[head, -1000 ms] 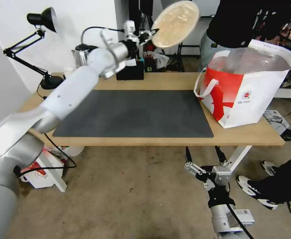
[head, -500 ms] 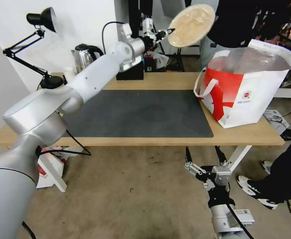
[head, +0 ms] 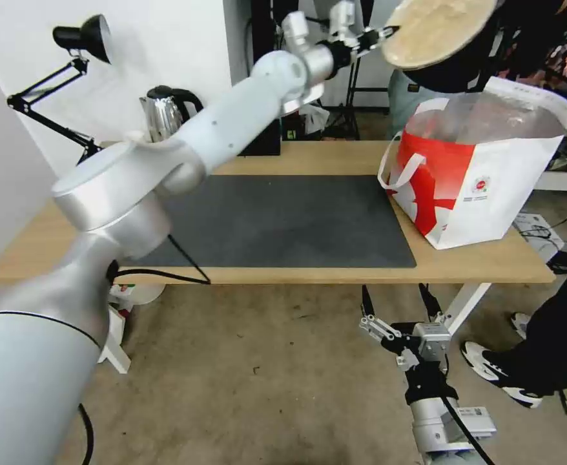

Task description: Pick up the trash from the table and place it into the takeout bag.

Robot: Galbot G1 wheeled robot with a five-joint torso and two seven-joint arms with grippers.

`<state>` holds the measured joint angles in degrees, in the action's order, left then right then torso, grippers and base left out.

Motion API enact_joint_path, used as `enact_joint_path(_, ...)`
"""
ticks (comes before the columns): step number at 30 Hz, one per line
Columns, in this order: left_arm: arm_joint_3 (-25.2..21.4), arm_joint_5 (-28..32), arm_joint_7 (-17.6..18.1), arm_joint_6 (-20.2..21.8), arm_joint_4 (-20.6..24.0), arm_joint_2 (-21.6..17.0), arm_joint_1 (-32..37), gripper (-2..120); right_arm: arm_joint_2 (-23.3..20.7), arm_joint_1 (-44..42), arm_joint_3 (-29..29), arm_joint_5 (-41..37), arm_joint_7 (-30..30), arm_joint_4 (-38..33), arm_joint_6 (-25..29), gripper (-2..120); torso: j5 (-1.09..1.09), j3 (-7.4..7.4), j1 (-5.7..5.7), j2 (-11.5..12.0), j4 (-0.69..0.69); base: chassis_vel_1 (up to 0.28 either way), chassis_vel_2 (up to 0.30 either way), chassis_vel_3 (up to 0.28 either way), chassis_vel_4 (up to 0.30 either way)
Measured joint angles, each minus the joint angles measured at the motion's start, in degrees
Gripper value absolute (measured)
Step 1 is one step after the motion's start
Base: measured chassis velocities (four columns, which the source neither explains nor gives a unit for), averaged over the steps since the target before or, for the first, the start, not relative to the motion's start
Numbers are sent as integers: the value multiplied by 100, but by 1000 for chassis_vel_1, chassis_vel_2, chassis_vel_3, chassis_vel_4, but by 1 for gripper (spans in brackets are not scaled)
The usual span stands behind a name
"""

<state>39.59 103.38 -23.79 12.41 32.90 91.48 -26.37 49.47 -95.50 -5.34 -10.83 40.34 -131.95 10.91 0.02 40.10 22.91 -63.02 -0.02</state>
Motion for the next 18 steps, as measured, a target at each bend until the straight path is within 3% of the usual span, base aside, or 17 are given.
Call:
enact_joint_path(7,186,17,-38,-1,147,10,-2,0,0,0,0,0,0,0,0,100,-2,0,0,0,2,0,0,0,0)
enact_joint_path(18,472,-73,-532,-4,150,-6,118,0,0,0,0,0,1,0,0,100,-2,0,0,0,2,0,0,0,0)
